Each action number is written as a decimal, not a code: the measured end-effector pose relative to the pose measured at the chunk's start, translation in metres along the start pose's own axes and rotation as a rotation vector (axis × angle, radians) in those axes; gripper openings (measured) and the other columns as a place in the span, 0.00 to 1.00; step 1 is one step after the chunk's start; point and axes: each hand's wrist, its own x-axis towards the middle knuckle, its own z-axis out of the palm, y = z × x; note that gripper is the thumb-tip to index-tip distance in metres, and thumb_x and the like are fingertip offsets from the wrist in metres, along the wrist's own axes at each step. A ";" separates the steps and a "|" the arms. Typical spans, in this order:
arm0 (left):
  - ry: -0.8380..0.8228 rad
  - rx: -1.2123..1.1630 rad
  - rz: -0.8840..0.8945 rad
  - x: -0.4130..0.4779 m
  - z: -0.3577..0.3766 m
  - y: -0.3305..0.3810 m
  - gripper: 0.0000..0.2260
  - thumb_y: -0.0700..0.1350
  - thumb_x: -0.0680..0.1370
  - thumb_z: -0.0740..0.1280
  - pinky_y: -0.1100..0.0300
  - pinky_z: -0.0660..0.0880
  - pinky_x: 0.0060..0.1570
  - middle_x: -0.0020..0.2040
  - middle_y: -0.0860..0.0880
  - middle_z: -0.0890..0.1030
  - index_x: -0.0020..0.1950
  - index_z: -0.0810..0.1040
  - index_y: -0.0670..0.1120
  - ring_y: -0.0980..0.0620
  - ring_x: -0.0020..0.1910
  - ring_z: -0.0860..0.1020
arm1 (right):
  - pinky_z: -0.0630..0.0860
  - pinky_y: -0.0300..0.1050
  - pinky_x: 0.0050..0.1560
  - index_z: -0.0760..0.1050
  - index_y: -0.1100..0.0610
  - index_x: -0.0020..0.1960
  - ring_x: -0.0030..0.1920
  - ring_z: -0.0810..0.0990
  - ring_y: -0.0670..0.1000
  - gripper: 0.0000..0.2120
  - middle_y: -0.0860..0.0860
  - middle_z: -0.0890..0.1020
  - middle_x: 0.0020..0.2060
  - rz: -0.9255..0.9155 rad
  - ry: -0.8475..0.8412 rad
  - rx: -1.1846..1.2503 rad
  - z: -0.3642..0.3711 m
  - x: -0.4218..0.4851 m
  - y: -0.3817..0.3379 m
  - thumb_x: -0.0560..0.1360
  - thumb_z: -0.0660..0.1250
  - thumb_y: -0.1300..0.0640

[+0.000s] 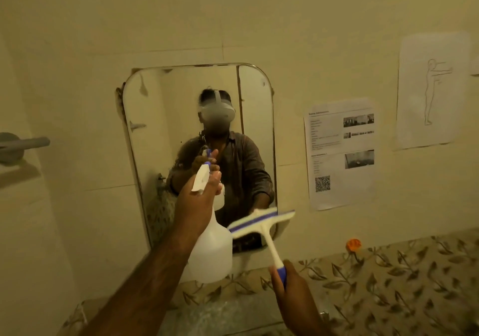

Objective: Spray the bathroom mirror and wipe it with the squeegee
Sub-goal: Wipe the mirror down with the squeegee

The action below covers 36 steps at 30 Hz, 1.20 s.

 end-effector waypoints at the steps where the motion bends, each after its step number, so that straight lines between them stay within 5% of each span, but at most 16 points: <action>1: 0.008 0.005 -0.001 -0.001 0.001 -0.003 0.11 0.59 0.76 0.63 0.68 0.64 0.34 0.39 0.62 0.73 0.53 0.69 0.57 0.60 0.38 0.72 | 0.79 0.50 0.49 0.74 0.53 0.55 0.44 0.82 0.52 0.11 0.53 0.82 0.44 0.046 -0.008 -0.041 0.003 -0.006 0.008 0.80 0.63 0.46; 6: 0.064 0.023 -0.043 -0.004 0.000 -0.007 0.19 0.60 0.75 0.63 0.64 0.67 0.35 0.41 0.56 0.75 0.61 0.70 0.52 0.55 0.40 0.74 | 0.74 0.43 0.56 0.70 0.57 0.70 0.60 0.80 0.57 0.23 0.57 0.82 0.58 0.258 -0.089 -0.097 0.003 -0.020 0.012 0.81 0.60 0.45; 8: 0.066 0.031 -0.047 -0.006 -0.007 -0.008 0.23 0.61 0.75 0.63 0.62 0.67 0.36 0.48 0.50 0.77 0.64 0.71 0.49 0.51 0.45 0.74 | 0.74 0.44 0.58 0.73 0.56 0.67 0.58 0.81 0.57 0.21 0.58 0.83 0.56 0.286 -0.080 -0.089 -0.007 -0.026 0.002 0.81 0.60 0.44; 12: 0.056 0.058 -0.021 -0.001 -0.029 -0.005 0.24 0.63 0.75 0.62 0.63 0.67 0.37 0.42 0.56 0.79 0.61 0.77 0.46 0.57 0.41 0.75 | 0.81 0.53 0.44 0.76 0.52 0.50 0.39 0.82 0.52 0.14 0.54 0.83 0.39 0.041 0.039 0.108 -0.042 -0.024 -0.057 0.80 0.59 0.42; 15: 0.063 0.020 0.001 0.002 -0.044 0.007 0.21 0.62 0.74 0.62 0.55 0.74 0.44 0.41 0.52 0.82 0.54 0.80 0.47 0.52 0.44 0.79 | 0.75 0.37 0.30 0.76 0.50 0.50 0.28 0.77 0.42 0.13 0.48 0.79 0.33 -0.192 -0.013 0.374 -0.065 0.001 -0.135 0.81 0.58 0.43; 17: 0.092 -0.014 0.023 0.007 -0.051 0.018 0.15 0.59 0.76 0.63 0.53 0.77 0.45 0.37 0.50 0.81 0.47 0.79 0.48 0.51 0.39 0.80 | 0.73 0.35 0.28 0.75 0.53 0.53 0.28 0.75 0.43 0.13 0.48 0.77 0.32 -0.335 -0.074 0.474 -0.073 0.022 -0.187 0.82 0.58 0.45; 20: 0.142 -0.009 0.026 0.016 -0.062 0.032 0.18 0.58 0.76 0.64 0.62 0.73 0.32 0.38 0.47 0.80 0.55 0.78 0.45 0.53 0.34 0.78 | 0.72 0.36 0.27 0.74 0.59 0.58 0.27 0.73 0.43 0.16 0.49 0.76 0.33 -0.473 -0.077 0.528 -0.074 0.047 -0.248 0.83 0.57 0.47; 24: 0.148 0.002 0.077 0.030 -0.084 0.041 0.23 0.60 0.75 0.63 0.55 0.78 0.45 0.47 0.43 0.83 0.58 0.78 0.43 0.48 0.43 0.80 | 0.72 0.35 0.25 0.73 0.60 0.59 0.26 0.72 0.42 0.18 0.50 0.75 0.33 -0.583 -0.047 0.520 -0.063 0.065 -0.296 0.83 0.56 0.46; 26: 0.137 0.041 0.094 0.035 -0.095 0.040 0.24 0.63 0.74 0.62 0.59 0.74 0.42 0.49 0.45 0.83 0.59 0.78 0.45 0.49 0.47 0.80 | 0.73 0.36 0.28 0.73 0.60 0.60 0.28 0.73 0.43 0.19 0.51 0.76 0.35 -0.608 -0.011 0.475 -0.053 0.071 -0.313 0.83 0.55 0.46; 33: 0.202 0.045 0.096 0.048 -0.122 0.027 0.22 0.63 0.74 0.62 0.67 0.67 0.34 0.41 0.54 0.82 0.56 0.78 0.48 0.58 0.40 0.78 | 0.80 0.49 0.42 0.71 0.58 0.62 0.38 0.78 0.51 0.18 0.57 0.80 0.43 -0.599 0.045 0.326 -0.015 0.084 -0.316 0.83 0.55 0.45; 36: 0.201 0.022 0.092 0.054 -0.131 0.015 0.23 0.63 0.74 0.61 0.65 0.70 0.38 0.43 0.50 0.83 0.55 0.79 0.47 0.55 0.41 0.79 | 0.77 0.39 0.37 0.70 0.53 0.64 0.37 0.79 0.44 0.16 0.46 0.79 0.40 -0.552 0.096 0.271 0.009 0.080 -0.286 0.82 0.56 0.44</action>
